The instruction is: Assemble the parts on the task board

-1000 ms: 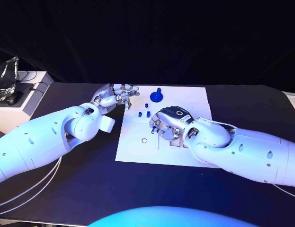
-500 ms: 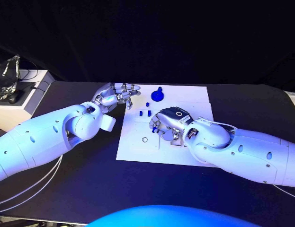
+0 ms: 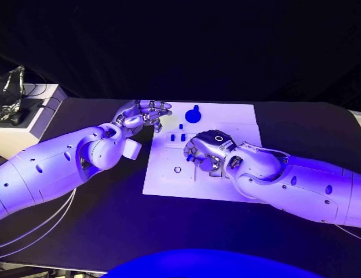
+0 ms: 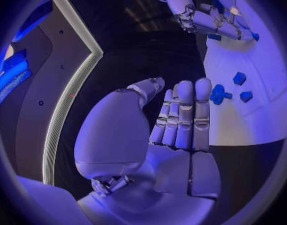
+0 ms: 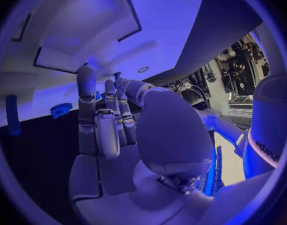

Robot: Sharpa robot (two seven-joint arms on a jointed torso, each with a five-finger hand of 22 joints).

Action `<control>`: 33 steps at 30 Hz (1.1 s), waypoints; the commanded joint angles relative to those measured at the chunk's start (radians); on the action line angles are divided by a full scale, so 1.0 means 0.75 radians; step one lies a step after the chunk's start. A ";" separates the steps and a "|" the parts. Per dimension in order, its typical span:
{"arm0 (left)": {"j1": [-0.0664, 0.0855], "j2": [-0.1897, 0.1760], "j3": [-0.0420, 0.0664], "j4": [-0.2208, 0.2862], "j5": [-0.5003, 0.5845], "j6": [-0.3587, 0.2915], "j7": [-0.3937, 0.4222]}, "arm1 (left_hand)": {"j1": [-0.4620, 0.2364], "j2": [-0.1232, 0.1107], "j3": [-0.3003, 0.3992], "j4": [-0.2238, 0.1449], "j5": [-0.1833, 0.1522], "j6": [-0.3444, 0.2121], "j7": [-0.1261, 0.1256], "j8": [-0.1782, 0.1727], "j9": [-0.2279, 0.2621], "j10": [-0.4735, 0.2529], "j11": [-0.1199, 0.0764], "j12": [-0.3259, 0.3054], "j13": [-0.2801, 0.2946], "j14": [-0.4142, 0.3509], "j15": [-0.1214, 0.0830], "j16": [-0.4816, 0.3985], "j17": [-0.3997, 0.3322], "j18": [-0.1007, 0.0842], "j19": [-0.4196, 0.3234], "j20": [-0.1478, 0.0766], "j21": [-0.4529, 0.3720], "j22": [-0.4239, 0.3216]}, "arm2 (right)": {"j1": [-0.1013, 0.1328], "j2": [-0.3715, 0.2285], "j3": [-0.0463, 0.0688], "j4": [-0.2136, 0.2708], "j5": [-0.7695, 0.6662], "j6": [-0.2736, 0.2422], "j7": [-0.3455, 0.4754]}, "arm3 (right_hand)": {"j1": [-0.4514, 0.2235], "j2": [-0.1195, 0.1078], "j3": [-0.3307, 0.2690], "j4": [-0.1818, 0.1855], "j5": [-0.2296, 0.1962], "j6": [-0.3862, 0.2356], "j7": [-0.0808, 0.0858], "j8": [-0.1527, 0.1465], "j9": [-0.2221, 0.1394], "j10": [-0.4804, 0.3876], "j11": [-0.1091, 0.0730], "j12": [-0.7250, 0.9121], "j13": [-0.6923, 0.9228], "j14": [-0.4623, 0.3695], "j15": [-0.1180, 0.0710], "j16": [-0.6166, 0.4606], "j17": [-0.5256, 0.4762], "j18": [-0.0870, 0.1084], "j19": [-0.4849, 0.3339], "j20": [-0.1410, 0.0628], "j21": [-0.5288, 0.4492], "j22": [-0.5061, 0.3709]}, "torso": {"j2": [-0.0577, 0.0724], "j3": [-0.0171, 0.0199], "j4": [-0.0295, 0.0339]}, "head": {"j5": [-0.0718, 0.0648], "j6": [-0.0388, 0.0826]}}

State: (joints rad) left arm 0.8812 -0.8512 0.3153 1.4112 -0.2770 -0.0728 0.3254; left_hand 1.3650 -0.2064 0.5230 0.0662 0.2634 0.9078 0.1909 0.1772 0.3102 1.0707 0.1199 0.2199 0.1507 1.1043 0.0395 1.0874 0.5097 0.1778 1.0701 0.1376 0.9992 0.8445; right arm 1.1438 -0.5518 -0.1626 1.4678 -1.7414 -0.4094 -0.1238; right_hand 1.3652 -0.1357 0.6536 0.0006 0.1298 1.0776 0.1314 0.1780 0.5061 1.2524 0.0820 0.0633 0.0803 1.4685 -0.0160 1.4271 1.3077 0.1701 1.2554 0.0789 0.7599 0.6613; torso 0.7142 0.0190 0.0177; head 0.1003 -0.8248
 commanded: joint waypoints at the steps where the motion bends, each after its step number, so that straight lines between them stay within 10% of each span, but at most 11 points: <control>1: 0.000 0.000 0.001 0.005 -0.002 0.023 0.005 | 0.008 -0.003 0.010 0.003 0.001 -0.007 0.007 -0.007 -0.002 -0.008 0.009 -0.010 -0.002 0.003 0.011 0.009 0.003 -0.020 0.006 0.002 0.007 0.002 | -0.002 0.004 -0.003 -0.006 -0.052 0.036 -0.012 | 0.002 0.007 0.007 -0.001 0.006 0.006 0.001 0.009 0.001 0.034 -0.025 0.004 0.002 0.075 -0.005 0.007 -0.001 0.002 -0.005 -0.004 -0.008 -0.003 | 0.000 -0.0001 -0.0004 | 0.000 -0.001; 22: 0.000 -0.006 0.001 0.004 0.023 0.053 0.004 | -0.006 -0.007 0.004 0.013 -0.001 -0.014 0.009 -0.009 -0.005 -0.024 0.013 -0.018 -0.005 0.001 0.015 0.011 0.005 -0.020 0.000 0.006 0.008 0.003 | -0.008 0.005 -0.013 -0.007 -0.047 0.043 0.053 | -0.092 -0.087 -0.068 0.042 0.035 -0.063 0.027 -0.025 -0.001 -0.082 0.010 -0.004 -0.020 0.073 0.026 0.021 -0.003 0.001 -0.013 0.024 -0.028 0.000 | -0.001 0.0000 -0.0021 | 0.000 -0.007; 33: 0.000 -0.004 0.001 -0.001 0.031 0.063 0.000 | -0.006 -0.007 0.004 0.014 -0.001 -0.017 0.009 -0.010 -0.006 -0.029 0.014 -0.019 -0.006 0.001 0.016 0.011 0.006 -0.019 -0.002 0.007 0.008 0.003 | -0.010 -0.018 -0.013 0.007 -0.043 -0.144 0.044 | -0.040 -0.114 -0.210 0.069 0.000 -0.161 0.039 -0.117 -0.069 -0.359 0.049 -0.001 -0.020 0.052 0.061 0.013 -0.044 0.016 -0.043 0.058 -0.130 -0.074 | -0.002 0.0015 -0.0005 | -0.005 -0.004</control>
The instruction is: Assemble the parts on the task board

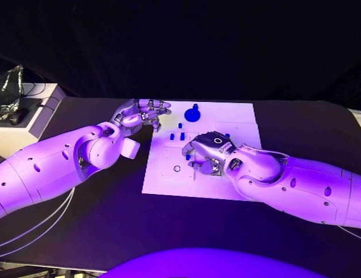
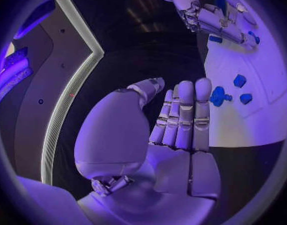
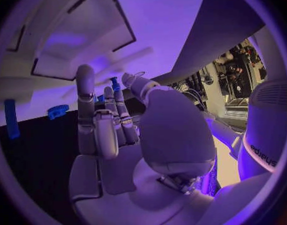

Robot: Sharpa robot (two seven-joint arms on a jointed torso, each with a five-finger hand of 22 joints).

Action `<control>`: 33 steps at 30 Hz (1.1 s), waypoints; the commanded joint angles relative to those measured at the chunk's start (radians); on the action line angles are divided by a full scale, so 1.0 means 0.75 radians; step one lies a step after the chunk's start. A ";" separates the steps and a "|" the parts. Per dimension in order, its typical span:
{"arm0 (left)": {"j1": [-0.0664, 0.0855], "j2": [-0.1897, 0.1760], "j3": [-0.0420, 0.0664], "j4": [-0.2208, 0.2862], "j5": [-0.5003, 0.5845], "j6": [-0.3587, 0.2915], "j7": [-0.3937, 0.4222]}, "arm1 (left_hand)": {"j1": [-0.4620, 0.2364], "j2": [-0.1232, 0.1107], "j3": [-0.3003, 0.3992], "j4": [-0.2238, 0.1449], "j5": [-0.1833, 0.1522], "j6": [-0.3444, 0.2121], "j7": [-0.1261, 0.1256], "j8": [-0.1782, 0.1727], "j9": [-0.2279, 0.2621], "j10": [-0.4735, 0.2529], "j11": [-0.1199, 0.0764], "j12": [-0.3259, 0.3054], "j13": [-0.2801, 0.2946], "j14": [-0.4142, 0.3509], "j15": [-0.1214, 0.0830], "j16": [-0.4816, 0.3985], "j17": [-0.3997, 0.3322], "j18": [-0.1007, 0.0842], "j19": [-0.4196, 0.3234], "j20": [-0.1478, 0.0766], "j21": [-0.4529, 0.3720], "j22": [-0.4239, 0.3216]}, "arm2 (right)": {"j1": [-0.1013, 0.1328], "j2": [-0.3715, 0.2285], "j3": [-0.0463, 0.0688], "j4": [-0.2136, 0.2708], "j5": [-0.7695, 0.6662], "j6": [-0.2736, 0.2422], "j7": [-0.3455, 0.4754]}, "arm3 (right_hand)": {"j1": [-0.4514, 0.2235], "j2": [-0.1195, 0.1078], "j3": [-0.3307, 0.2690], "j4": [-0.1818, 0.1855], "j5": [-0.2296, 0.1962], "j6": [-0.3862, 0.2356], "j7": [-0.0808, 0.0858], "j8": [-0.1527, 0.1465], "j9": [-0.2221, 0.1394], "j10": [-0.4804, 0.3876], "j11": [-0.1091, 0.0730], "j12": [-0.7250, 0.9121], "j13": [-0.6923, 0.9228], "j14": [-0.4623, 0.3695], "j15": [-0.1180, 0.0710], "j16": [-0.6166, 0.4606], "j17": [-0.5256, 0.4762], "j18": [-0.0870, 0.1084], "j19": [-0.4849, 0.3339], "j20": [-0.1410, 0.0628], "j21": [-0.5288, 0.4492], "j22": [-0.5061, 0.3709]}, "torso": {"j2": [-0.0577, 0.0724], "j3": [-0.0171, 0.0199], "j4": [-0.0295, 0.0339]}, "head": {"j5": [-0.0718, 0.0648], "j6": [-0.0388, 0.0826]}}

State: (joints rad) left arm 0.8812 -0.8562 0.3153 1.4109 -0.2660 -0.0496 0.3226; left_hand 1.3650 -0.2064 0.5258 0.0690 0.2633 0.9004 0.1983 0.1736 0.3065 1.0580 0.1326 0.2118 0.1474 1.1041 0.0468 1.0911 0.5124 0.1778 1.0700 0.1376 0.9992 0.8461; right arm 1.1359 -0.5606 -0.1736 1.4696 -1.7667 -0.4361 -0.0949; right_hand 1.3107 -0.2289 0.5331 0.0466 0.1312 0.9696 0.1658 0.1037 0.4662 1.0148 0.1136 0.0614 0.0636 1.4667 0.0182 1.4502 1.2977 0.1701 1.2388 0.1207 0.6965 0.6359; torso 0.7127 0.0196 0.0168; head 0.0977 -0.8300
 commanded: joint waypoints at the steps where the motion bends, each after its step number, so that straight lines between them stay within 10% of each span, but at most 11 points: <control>1: 0.000 0.003 0.001 -0.001 0.016 0.033 0.003 | -0.006 -0.007 0.000 0.010 -0.001 -0.008 -0.001 -0.005 -0.001 -0.012 -0.003 -0.008 -0.001 0.001 0.006 0.006 0.002 -0.019 -0.002 0.007 0.008 0.001 | 0.000 -0.011 0.001 0.008 -0.007 -0.126 0.005 | 0.055 0.021 -0.103 0.019 -0.001 -0.022 -0.008 -0.028 -0.028 -0.062 0.010 0.005 0.004 0.050 0.018 -0.026 -0.048 0.016 -0.024 0.006 -0.057 -0.046 | -0.001 0.0007 0.0008 | -0.002 0.003; 7: 0.000 0.006 0.001 -0.006 0.015 0.038 0.000 | -0.006 -0.007 0.000 0.010 -0.001 -0.010 0.000 -0.006 -0.002 -0.016 -0.002 -0.009 -0.002 0.001 0.007 0.006 0.002 -0.019 -0.003 0.007 0.007 0.000 | 0.001 -0.050 0.004 0.043 0.037 -0.196 0.010 | 0.116 0.042 -0.215 0.063 0.001 -0.045 -0.015 -0.050 -0.063 -0.077 0.015 0.007 0.005 0.046 0.022 -0.034 -0.070 0.017 -0.018 0.010 -0.077 -0.052 | -0.001 0.0008 -0.0001 | -0.006 0.011; 17: 0.000 0.008 0.001 -0.011 0.014 0.046 -0.003 | -0.005 -0.006 0.000 0.010 -0.001 -0.012 0.000 -0.006 -0.002 -0.019 -0.001 -0.011 -0.002 0.000 0.007 0.006 0.003 -0.018 -0.006 0.008 0.006 -0.003 | 0.043 -0.169 0.034 0.113 0.179 -0.170 0.015 | 0.151 0.037 -0.160 0.094 0.043 -0.031 -0.008 -0.042 -0.093 0.133 -0.022 0.072 0.032 0.065 -0.010 0.004 -0.009 0.004 0.030 -0.015 -0.004 0.032 | -0.003 -0.0003 -0.0043 | -0.023 0.032; 24: 0.000 0.004 0.001 -0.013 0.014 0.059 0.005 | -0.007 -0.008 -0.002 0.011 -0.001 -0.013 0.000 -0.005 -0.003 -0.022 -0.001 -0.011 -0.002 -0.002 0.008 0.005 0.003 -0.016 -0.013 0.009 -0.001 -0.010 | 0.129 -0.257 0.047 0.043 0.156 0.097 0.012 | 0.095 -0.027 -0.137 0.131 0.080 -0.068 -0.008 -0.048 -0.114 0.104 -0.018 0.008 0.012 0.063 -0.005 0.010 -0.006 -0.001 0.029 -0.015 0.005 0.057 | -0.005 -0.0029 -0.0083 | -0.045 0.053; 33: 0.000 0.003 0.001 -0.014 0.013 0.066 0.009 | -0.008 -0.009 -0.003 0.012 -0.002 -0.013 0.000 -0.005 -0.003 -0.023 -0.001 -0.010 -0.002 -0.003 0.009 0.005 0.003 -0.017 -0.012 0.009 0.001 -0.008 | 0.156 -0.284 0.050 -0.006 0.125 0.207 0.017 | 0.125 -0.020 -0.250 0.146 0.070 -0.075 -0.024 -0.044 -0.126 0.084 -0.017 0.007 0.015 0.070 -0.003 0.028 0.028 -0.010 0.060 -0.012 0.056 0.118 | -0.003 -0.0017 -0.0059 | -0.041 0.045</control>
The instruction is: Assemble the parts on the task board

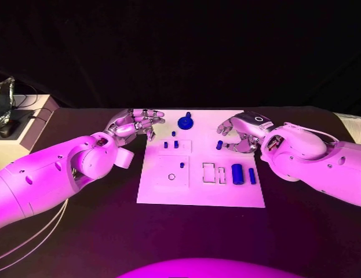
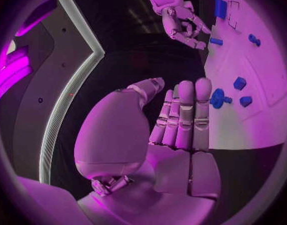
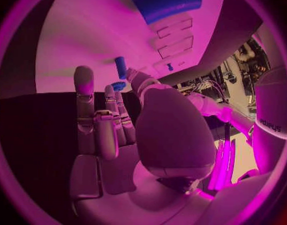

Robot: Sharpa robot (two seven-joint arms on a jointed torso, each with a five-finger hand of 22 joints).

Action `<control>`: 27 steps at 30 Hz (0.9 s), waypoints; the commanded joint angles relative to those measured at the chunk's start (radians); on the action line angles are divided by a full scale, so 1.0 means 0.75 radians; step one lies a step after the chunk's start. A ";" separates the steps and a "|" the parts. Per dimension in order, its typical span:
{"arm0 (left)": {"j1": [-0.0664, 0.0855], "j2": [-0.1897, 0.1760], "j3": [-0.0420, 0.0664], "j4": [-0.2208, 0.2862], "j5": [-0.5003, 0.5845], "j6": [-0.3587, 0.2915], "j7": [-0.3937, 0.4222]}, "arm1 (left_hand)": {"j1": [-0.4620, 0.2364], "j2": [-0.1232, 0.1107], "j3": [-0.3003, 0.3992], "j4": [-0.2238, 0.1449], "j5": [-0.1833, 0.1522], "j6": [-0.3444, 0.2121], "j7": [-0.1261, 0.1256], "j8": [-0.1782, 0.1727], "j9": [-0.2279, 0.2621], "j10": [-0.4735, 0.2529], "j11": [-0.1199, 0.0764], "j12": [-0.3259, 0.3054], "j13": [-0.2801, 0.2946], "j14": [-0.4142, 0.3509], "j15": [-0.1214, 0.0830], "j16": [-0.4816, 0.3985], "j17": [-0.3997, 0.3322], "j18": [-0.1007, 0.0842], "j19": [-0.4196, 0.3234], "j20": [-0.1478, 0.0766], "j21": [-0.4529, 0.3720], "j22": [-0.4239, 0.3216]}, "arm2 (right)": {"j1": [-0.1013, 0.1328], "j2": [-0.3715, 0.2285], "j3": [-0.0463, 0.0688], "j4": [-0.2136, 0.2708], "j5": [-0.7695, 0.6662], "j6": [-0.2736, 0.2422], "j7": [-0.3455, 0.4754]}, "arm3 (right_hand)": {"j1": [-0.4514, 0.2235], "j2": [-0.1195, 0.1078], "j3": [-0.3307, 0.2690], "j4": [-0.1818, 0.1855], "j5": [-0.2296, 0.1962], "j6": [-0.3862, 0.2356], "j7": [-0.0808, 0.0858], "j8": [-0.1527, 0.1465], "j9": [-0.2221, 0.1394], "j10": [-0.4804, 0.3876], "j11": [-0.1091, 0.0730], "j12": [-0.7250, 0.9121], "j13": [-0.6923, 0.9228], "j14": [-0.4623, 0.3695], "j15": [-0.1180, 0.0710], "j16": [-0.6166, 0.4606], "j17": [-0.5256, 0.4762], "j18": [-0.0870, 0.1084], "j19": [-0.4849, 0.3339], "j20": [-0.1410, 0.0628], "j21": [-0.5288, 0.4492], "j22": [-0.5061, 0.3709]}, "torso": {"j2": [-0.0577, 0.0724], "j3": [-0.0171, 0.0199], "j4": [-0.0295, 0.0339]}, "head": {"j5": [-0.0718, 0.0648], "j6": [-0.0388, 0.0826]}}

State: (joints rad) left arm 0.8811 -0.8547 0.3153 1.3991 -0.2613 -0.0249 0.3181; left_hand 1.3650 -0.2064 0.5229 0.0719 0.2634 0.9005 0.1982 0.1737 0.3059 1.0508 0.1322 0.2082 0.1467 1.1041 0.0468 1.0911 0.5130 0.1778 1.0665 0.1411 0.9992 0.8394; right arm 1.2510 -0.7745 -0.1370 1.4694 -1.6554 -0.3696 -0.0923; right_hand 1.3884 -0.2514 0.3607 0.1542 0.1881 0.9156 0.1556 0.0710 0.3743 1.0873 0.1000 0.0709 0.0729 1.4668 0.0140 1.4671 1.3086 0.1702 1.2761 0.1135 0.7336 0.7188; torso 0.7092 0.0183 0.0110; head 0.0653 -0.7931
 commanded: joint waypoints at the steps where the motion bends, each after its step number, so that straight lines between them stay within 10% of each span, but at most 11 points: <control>1: 0.000 0.002 0.001 0.002 0.007 0.033 0.015 | -0.008 -0.009 0.001 0.008 -0.002 -0.013 0.000 -0.005 -0.002 -0.013 0.000 -0.005 -0.001 -0.003 0.009 0.005 0.002 -0.017 -0.008 0.005 0.001 0.001 | 0.004 0.002 0.001 -0.008 -0.025 0.127 0.014 | 0.024 0.011 -0.023 0.002 -0.006 -0.004 -0.010 -0.001 -0.004 -0.013 0.001 -0.006 0.003 0.070 0.003 0.006 0.013 -0.010 0.011 -0.002 0.006 0.008 | 0.002 -0.0019 0.0030 | 0.001 -0.005; 10: 0.000 0.000 0.001 0.000 0.003 0.031 0.011 | -0.006 -0.007 0.002 0.008 -0.001 -0.013 -0.001 -0.004 -0.002 -0.012 -0.001 -0.004 -0.001 -0.004 0.008 0.004 0.002 -0.017 -0.007 0.005 0.003 0.004 | 0.007 0.025 0.001 -0.037 -0.032 0.205 0.008 | 0.051 0.028 -0.036 0.004 -0.009 0.010 -0.009 0.009 -0.006 0.021 -0.006 0.007 0.010 0.073 -0.002 0.014 0.027 -0.014 0.024 -0.006 0.030 0.037 | 0.003 -0.0022 0.0011 | 0.005 -0.012; 27: 0.000 0.009 0.001 -0.011 -0.018 0.036 -0.008 | 0.004 -0.003 0.006 0.003 -0.001 -0.015 -0.001 -0.003 -0.002 -0.013 -0.001 -0.001 0.000 -0.004 0.007 0.005 0.003 -0.016 -0.008 0.005 0.005 0.006 | 0.005 0.082 -0.002 -0.069 -0.039 0.127 -0.004 | 0.075 0.042 0.055 0.031 -0.013 0.078 0.005 0.035 -0.011 0.090 -0.005 0.005 0.008 0.076 -0.003 0.023 0.041 -0.017 0.029 -0.010 0.044 0.063 | 0.002 -0.0018 0.0020 | 0.007 -0.020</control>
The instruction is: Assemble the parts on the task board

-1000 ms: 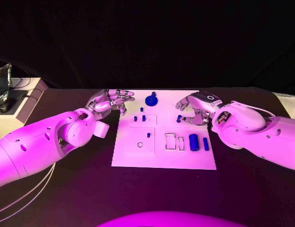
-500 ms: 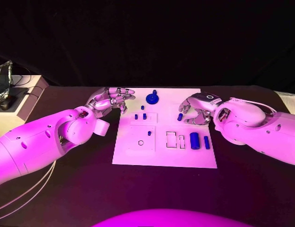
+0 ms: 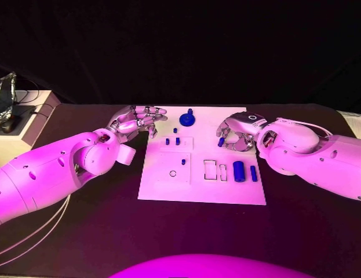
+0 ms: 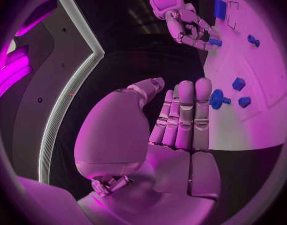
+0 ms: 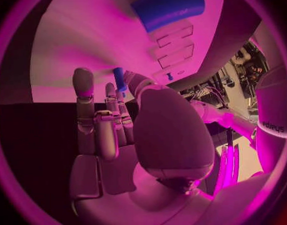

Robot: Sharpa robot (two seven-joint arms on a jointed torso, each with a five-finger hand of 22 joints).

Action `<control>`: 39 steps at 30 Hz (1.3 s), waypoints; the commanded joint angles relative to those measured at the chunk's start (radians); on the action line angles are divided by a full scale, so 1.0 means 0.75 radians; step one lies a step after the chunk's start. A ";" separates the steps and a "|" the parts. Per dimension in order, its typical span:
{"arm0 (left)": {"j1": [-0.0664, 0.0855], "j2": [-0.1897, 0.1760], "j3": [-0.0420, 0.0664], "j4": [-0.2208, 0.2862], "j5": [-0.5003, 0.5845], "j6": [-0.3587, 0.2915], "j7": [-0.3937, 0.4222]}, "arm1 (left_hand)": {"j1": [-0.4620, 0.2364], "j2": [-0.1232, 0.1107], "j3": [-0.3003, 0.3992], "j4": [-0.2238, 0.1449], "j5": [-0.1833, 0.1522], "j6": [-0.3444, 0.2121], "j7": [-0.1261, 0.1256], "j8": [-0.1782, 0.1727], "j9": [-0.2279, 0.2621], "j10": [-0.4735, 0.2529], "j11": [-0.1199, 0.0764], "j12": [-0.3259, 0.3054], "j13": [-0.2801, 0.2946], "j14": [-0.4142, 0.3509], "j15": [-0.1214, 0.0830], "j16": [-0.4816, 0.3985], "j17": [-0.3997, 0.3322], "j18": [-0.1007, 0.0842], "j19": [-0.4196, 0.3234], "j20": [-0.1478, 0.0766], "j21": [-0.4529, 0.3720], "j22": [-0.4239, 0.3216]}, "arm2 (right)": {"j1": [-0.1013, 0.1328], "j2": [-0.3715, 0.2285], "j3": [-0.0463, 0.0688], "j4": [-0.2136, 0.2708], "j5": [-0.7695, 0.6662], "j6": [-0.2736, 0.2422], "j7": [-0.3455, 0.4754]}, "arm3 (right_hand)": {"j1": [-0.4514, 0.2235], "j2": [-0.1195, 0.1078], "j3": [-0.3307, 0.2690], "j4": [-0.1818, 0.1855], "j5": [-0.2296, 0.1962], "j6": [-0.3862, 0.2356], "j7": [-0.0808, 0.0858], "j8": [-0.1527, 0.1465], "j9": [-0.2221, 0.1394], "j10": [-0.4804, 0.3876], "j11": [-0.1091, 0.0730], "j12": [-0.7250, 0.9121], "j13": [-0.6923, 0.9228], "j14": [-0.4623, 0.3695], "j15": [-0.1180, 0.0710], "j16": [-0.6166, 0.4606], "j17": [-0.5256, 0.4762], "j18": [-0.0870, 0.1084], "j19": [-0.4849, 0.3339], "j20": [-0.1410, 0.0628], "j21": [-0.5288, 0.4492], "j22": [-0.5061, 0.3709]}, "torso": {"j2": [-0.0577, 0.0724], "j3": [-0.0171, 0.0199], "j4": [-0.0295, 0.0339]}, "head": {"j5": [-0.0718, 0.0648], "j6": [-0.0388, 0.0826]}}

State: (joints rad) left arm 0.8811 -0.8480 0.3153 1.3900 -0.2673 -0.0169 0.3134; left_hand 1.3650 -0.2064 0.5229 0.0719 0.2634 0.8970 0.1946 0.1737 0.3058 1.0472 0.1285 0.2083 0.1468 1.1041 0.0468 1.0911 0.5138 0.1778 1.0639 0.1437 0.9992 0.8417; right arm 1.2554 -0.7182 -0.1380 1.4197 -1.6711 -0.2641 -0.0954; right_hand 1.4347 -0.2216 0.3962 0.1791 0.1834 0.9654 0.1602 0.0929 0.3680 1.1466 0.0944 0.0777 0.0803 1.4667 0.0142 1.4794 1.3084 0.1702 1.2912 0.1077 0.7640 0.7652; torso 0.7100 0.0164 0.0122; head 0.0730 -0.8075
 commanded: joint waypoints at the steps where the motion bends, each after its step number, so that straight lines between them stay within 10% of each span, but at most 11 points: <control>1: 0.000 0.000 0.001 0.001 -0.010 0.025 -0.002 | 0.004 -0.003 0.005 0.003 -0.001 -0.010 0.004 -0.003 -0.002 -0.008 0.003 -0.001 0.000 -0.004 0.007 0.005 0.002 -0.016 -0.005 0.002 0.005 0.003 | 0.000 0.008 -0.001 -0.003 -0.018 -0.013 0.001 | 0.013 0.002 0.008 -0.003 -0.007 0.012 -0.001 0.006 -0.002 0.011 0.002 -0.004 -0.002 0.076 -0.004 0.006 0.041 -0.017 0.009 -0.002 0.004 0.001 | 0.001 0.0007 0.0005 | -0.003 -0.001; 22: -0.001 -0.008 0.001 0.000 -0.012 0.023 -0.005 | 0.006 -0.002 0.006 0.002 -0.001 -0.011 0.005 -0.003 -0.003 -0.008 0.004 0.000 0.001 -0.004 0.007 0.005 0.002 -0.017 -0.003 0.002 0.008 0.007 | -0.006 0.027 -0.004 -0.018 -0.038 0.011 -0.017 | 0.030 0.023 0.180 -0.021 -0.072 0.106 -0.023 0.054 0.009 0.114 -0.023 -0.007 0.002 0.079 -0.024 0.016 0.057 -0.021 0.012 -0.019 0.039 0.054 | -0.001 0.0007 0.0018 | -0.008 -0.006; 39: -0.001 -0.012 0.001 0.000 -0.012 0.024 -0.008 | 0.006 -0.001 0.005 0.003 -0.002 -0.012 0.006 -0.002 -0.003 -0.009 0.005 0.001 0.001 -0.004 0.008 0.005 0.002 -0.017 -0.004 0.002 0.008 0.006 | -0.007 0.025 -0.005 -0.020 -0.058 0.019 -0.024 | -0.019 -0.032 0.213 -0.038 -0.067 0.091 -0.006 0.054 0.007 0.024 0.002 -0.024 -0.018 0.077 -0.006 0.014 0.051 -0.023 0.002 -0.007 0.038 0.067 | -0.001 0.0002 0.0006 | -0.007 -0.007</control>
State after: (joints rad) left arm 0.8808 -0.8575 0.3151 1.3883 -0.2745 -0.0152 0.3037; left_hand 1.3650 -0.2064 0.5229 0.0719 0.2634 0.8934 0.1981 0.1738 0.3052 1.0473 0.1286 0.2083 0.1469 1.1041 0.0468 1.0911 0.5144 0.1778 1.0644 0.1432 0.9992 0.8459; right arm 1.2513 -0.6991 -0.1412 1.4053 -1.6976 -0.2653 -0.1081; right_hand 1.4186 -0.2374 0.5510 0.1518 0.1299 1.0308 0.1483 0.1274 0.3732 1.1706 0.0951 0.0634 0.0675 1.4669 0.0035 1.4872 1.3080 0.1702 1.2963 0.1025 0.7891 0.8144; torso 0.7088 0.0165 0.0126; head 0.0677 -0.8121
